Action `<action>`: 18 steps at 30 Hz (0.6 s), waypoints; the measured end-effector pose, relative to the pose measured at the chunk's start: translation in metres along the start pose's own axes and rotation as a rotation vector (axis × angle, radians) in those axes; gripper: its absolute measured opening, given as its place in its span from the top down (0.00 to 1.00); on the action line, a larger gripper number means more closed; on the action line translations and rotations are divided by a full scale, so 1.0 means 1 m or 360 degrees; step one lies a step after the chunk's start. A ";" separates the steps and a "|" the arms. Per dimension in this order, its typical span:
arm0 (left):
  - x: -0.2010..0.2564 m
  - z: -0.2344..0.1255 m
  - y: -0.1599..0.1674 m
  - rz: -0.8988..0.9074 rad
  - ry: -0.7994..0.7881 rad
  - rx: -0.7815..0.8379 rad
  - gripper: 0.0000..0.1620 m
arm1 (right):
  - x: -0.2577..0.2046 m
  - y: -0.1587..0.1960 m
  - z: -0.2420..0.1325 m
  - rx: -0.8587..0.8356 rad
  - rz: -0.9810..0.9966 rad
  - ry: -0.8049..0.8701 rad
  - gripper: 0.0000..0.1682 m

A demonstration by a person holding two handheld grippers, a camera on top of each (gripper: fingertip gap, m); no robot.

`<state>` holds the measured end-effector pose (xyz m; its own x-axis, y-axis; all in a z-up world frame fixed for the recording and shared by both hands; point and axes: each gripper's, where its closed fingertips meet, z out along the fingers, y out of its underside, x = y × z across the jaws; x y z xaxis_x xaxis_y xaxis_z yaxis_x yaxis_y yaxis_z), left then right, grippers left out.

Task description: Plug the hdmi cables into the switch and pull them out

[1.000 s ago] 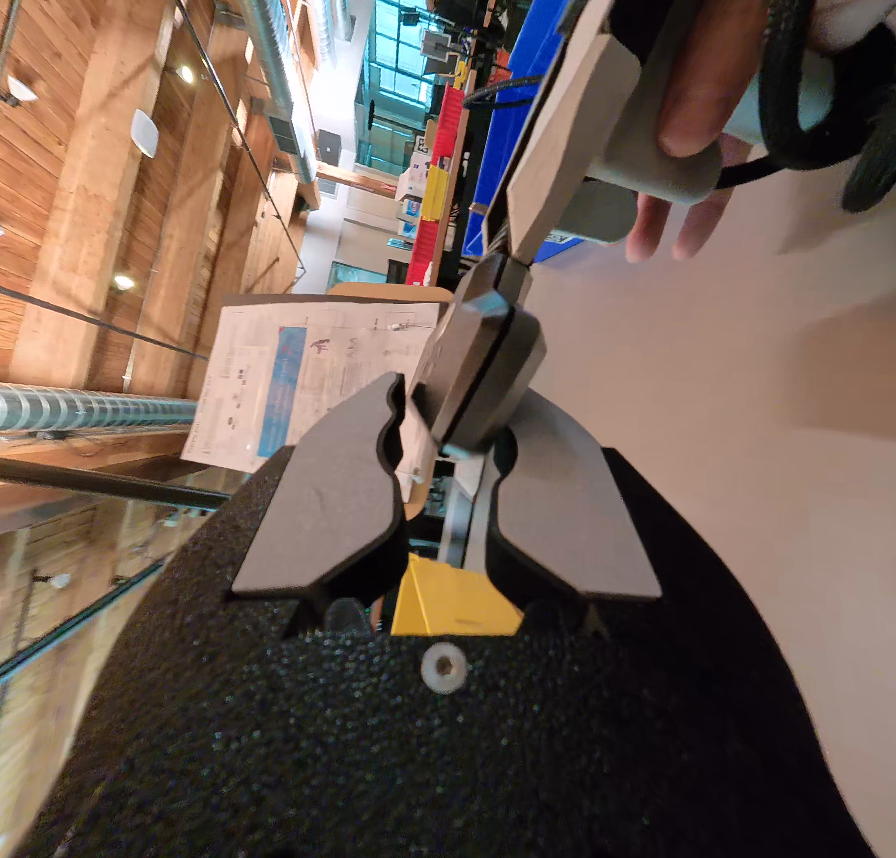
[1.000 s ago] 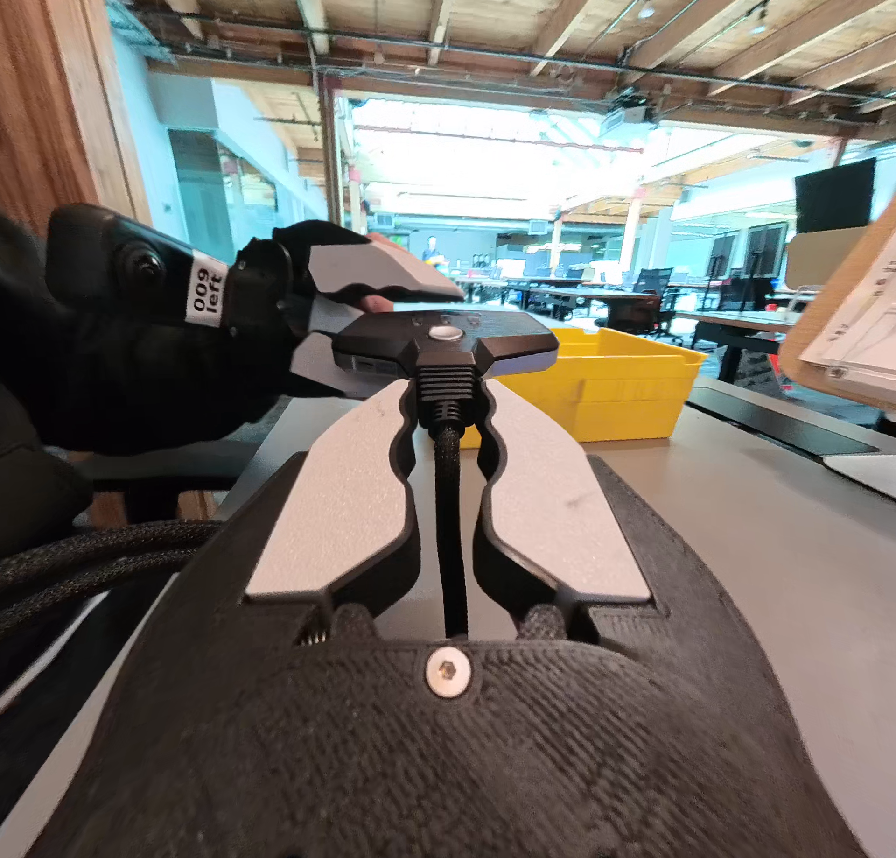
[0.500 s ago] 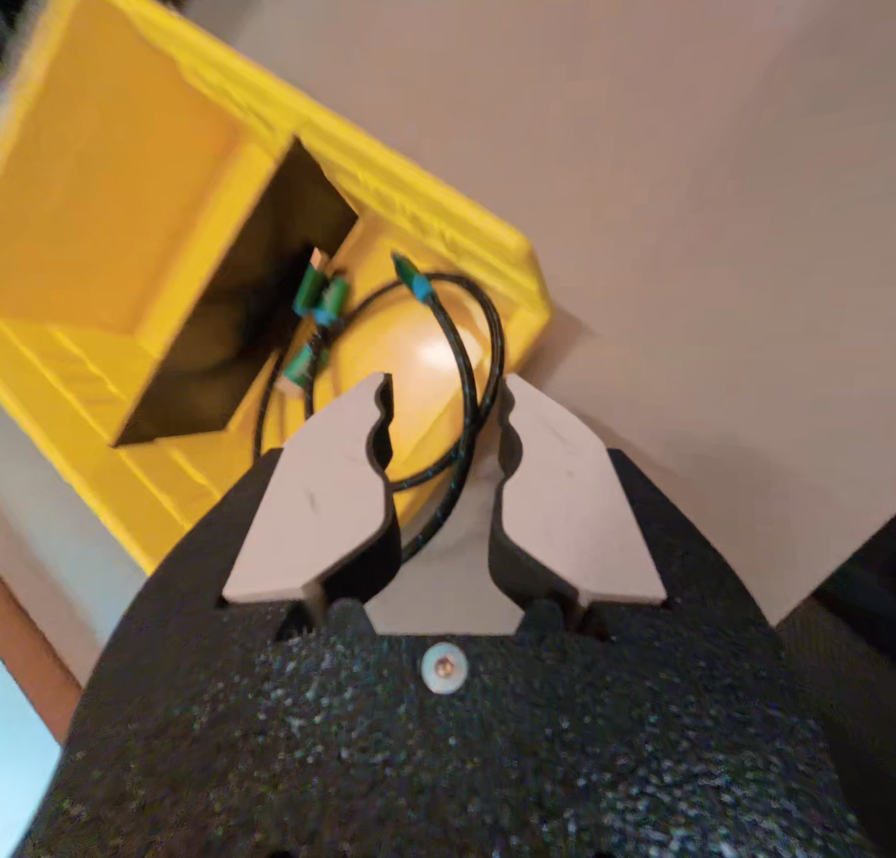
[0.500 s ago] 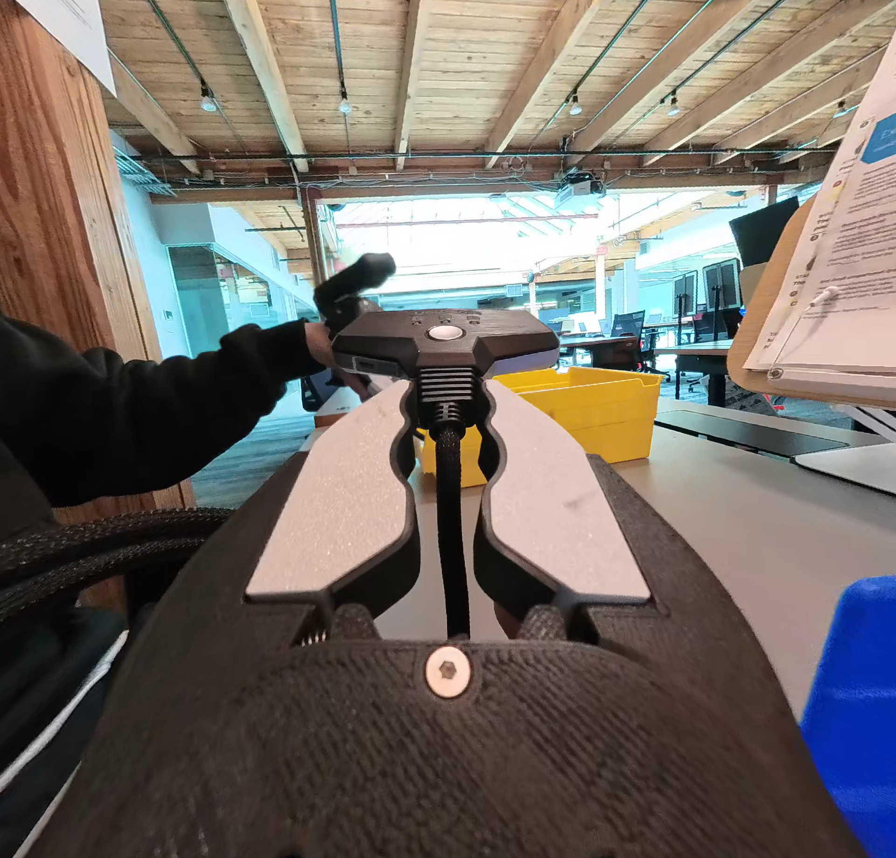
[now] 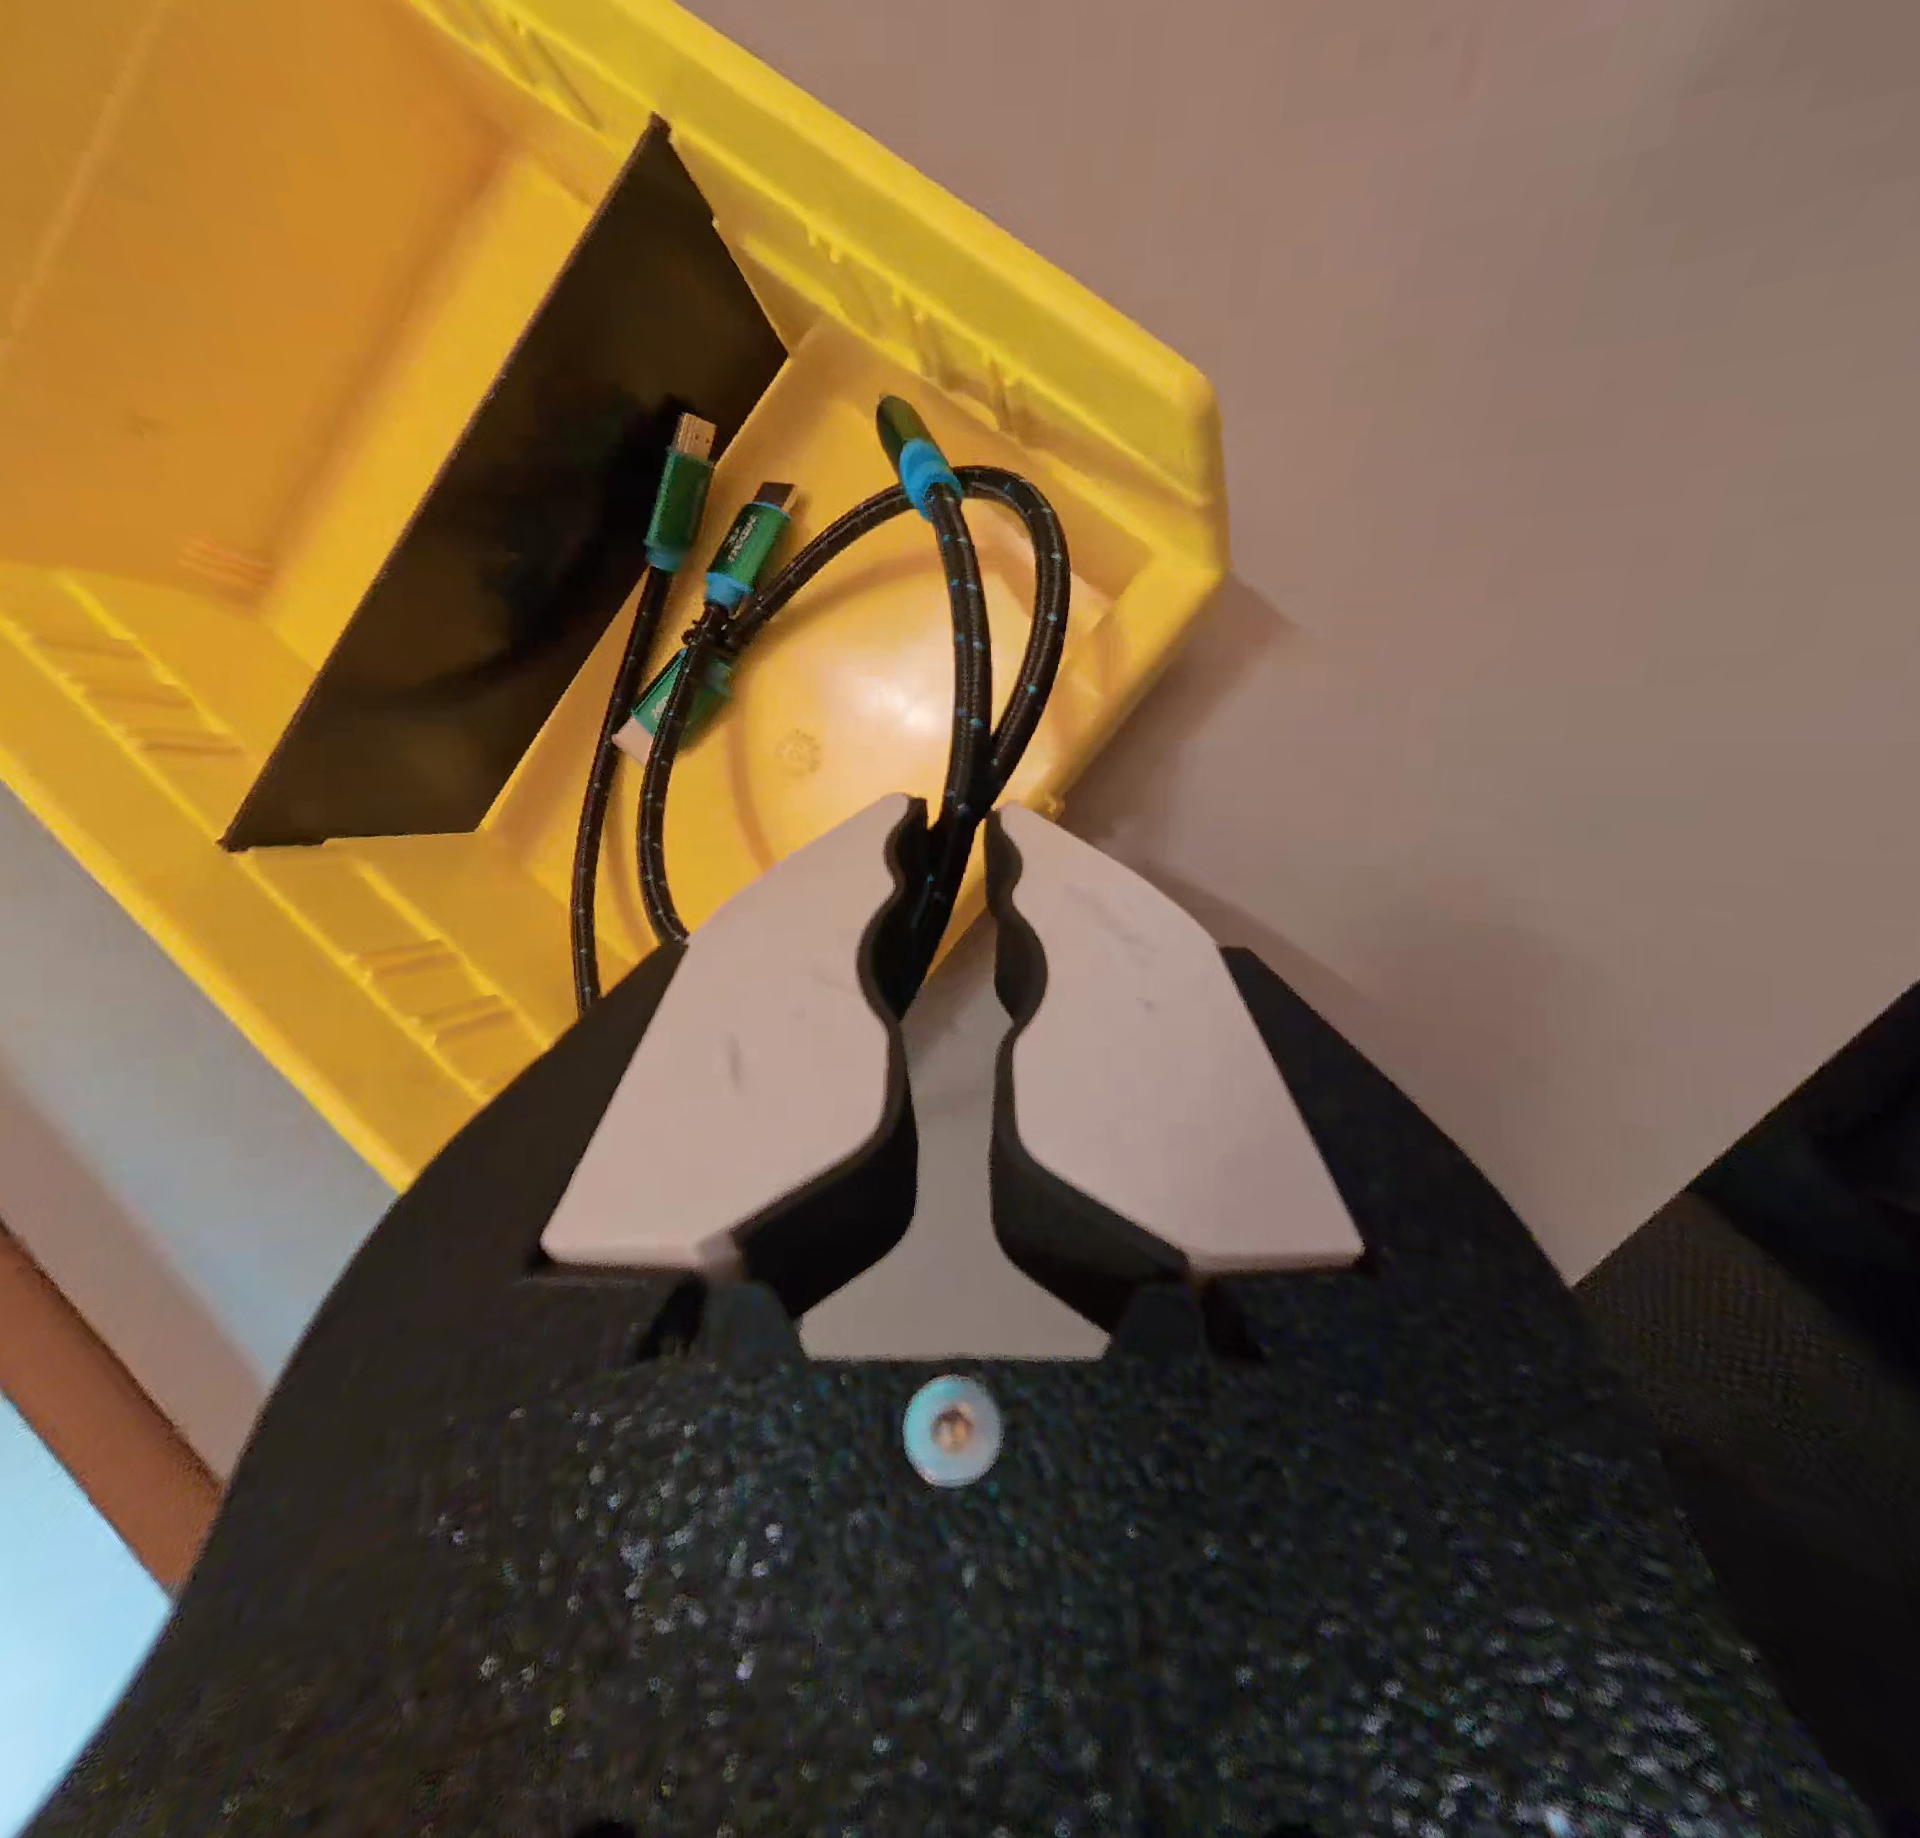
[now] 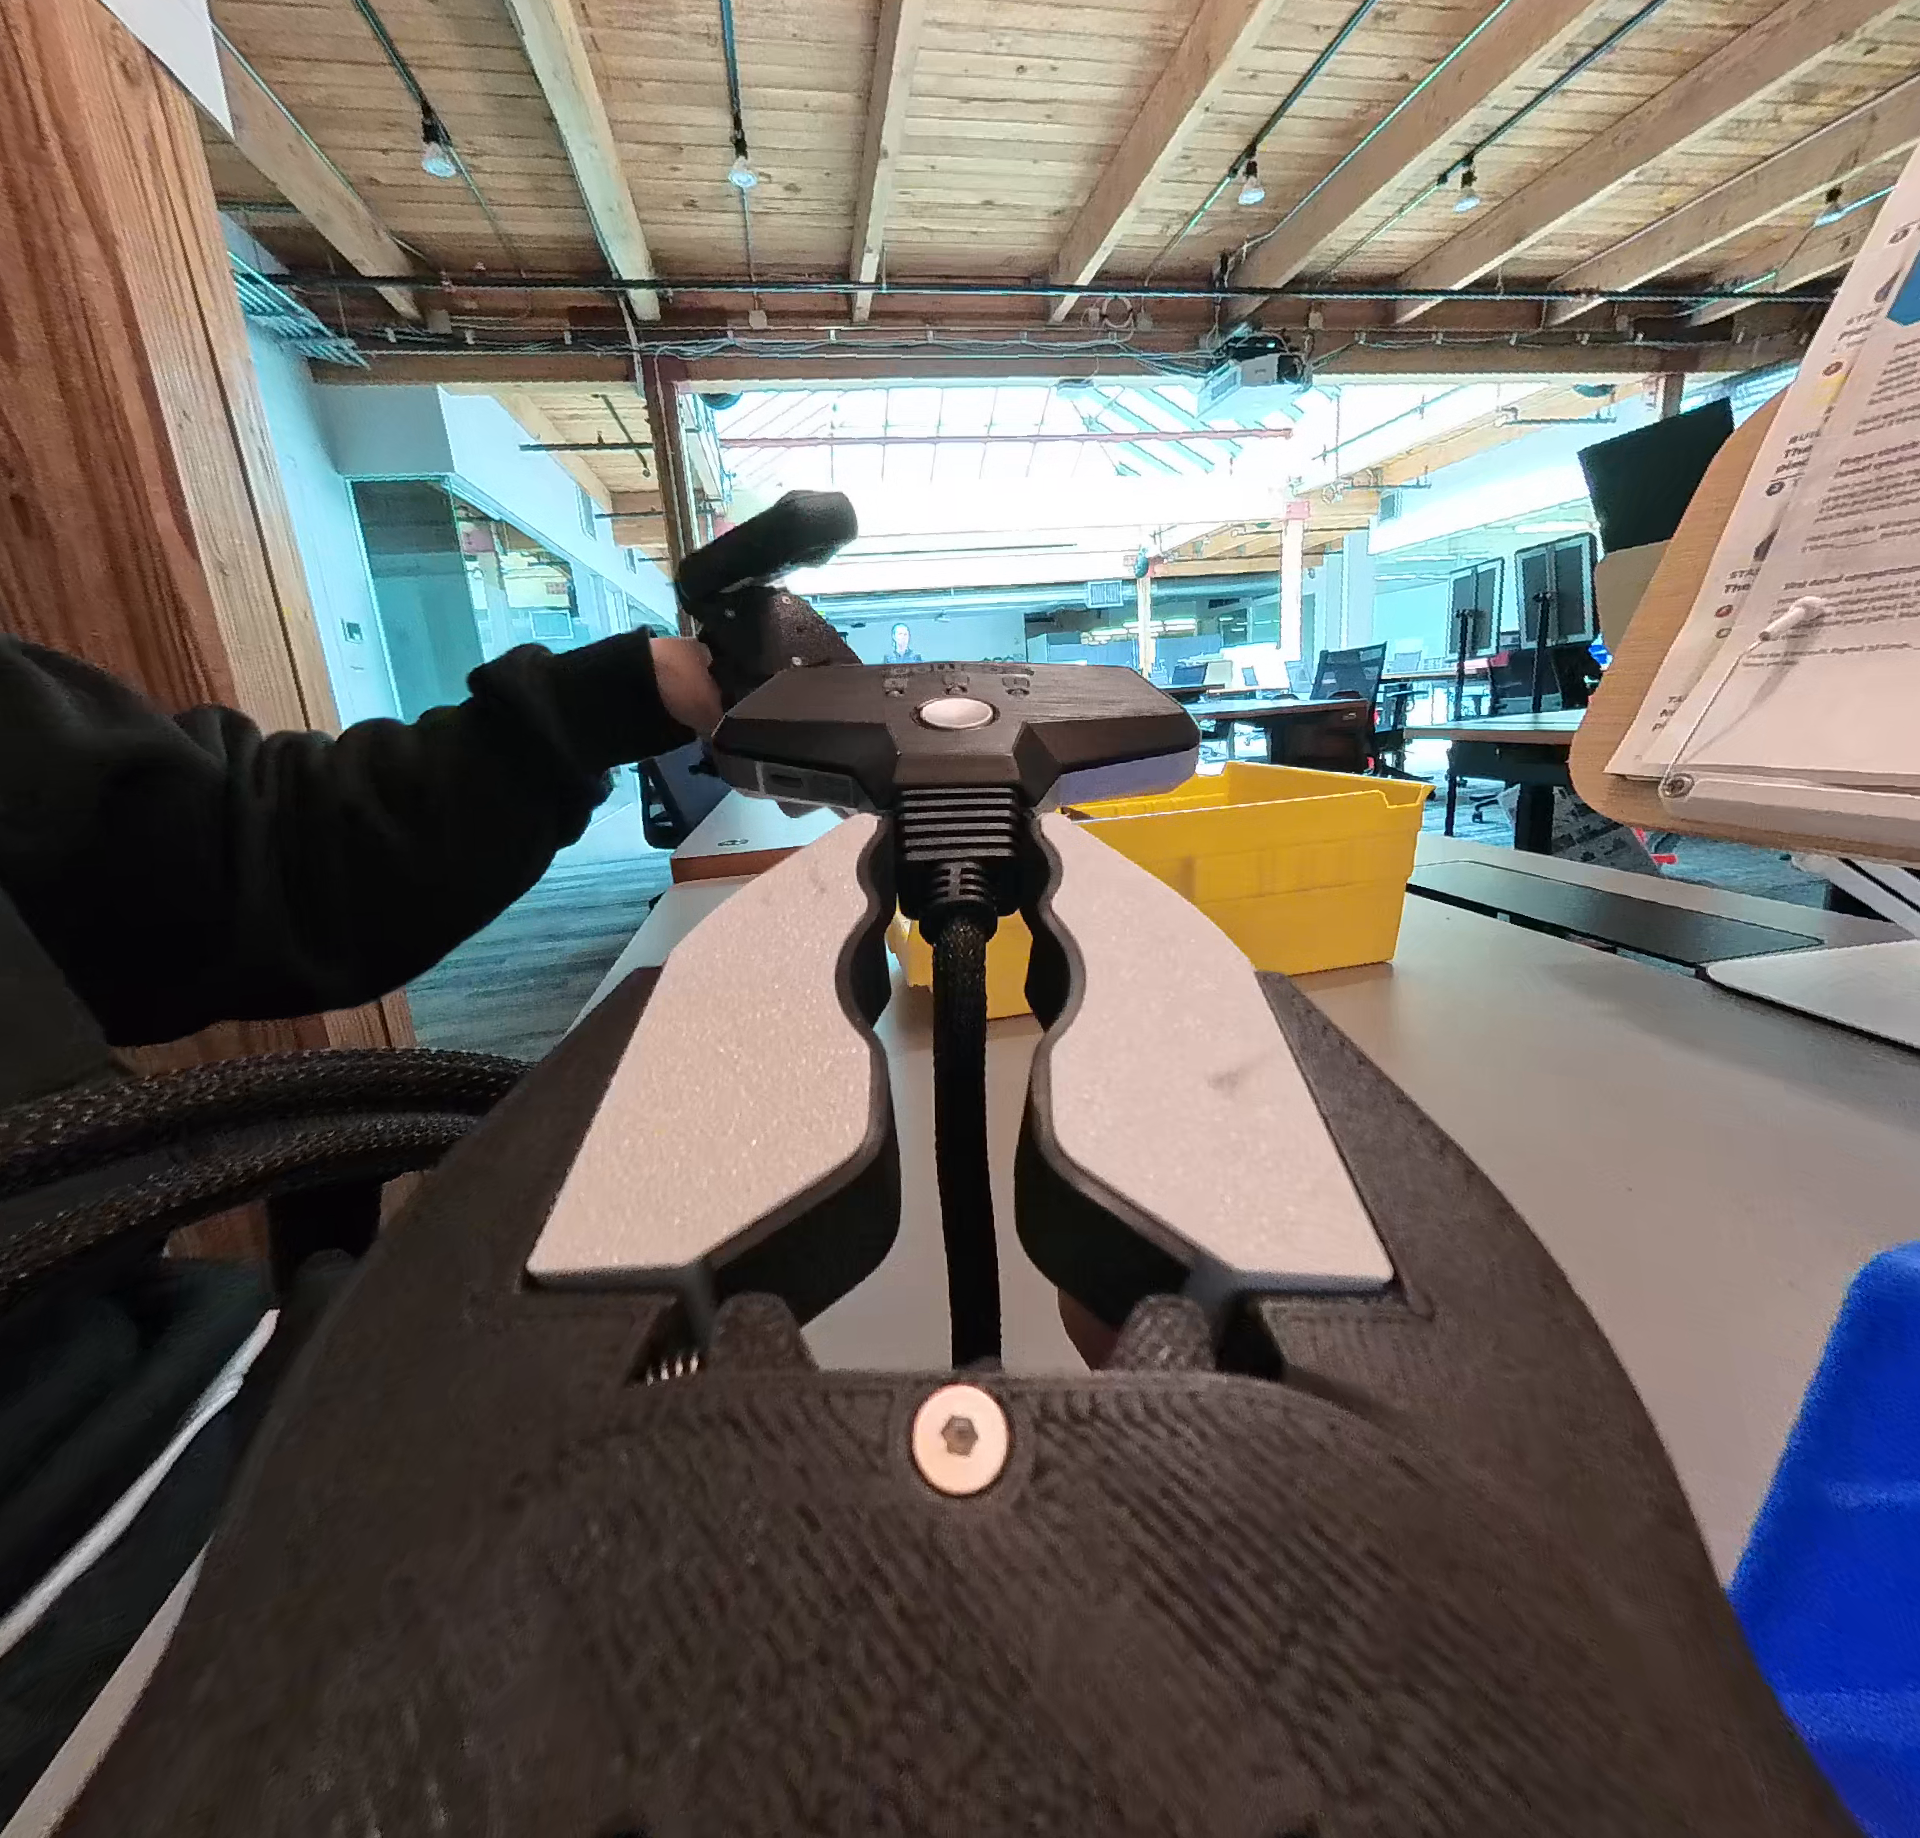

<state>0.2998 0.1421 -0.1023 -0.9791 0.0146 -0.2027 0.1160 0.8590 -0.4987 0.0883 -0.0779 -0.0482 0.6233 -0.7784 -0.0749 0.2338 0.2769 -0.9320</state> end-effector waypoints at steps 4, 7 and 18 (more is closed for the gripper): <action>0.007 0.004 0.007 -0.0105 0.0182 0.0024 0.94 | -0.001 0.000 0.000 -0.0004 -0.0004 -0.0012 0.87; 0.006 0.008 0.013 -0.0136 0.0201 0.0034 0.94 | -0.002 0.000 0.000 -0.0003 -0.0008 -0.0011 0.87; 0.007 0.005 0.016 -0.0201 0.0227 -0.0034 0.93 | -0.003 0.004 0.001 -0.0039 -0.0018 -0.0026 0.87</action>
<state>0.2959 0.1528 -0.1159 -0.9996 -0.0231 -0.0173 -0.0115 0.8693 -0.4941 0.0882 -0.0733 -0.0511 0.6327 -0.7721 -0.0587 0.2225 0.2539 -0.9413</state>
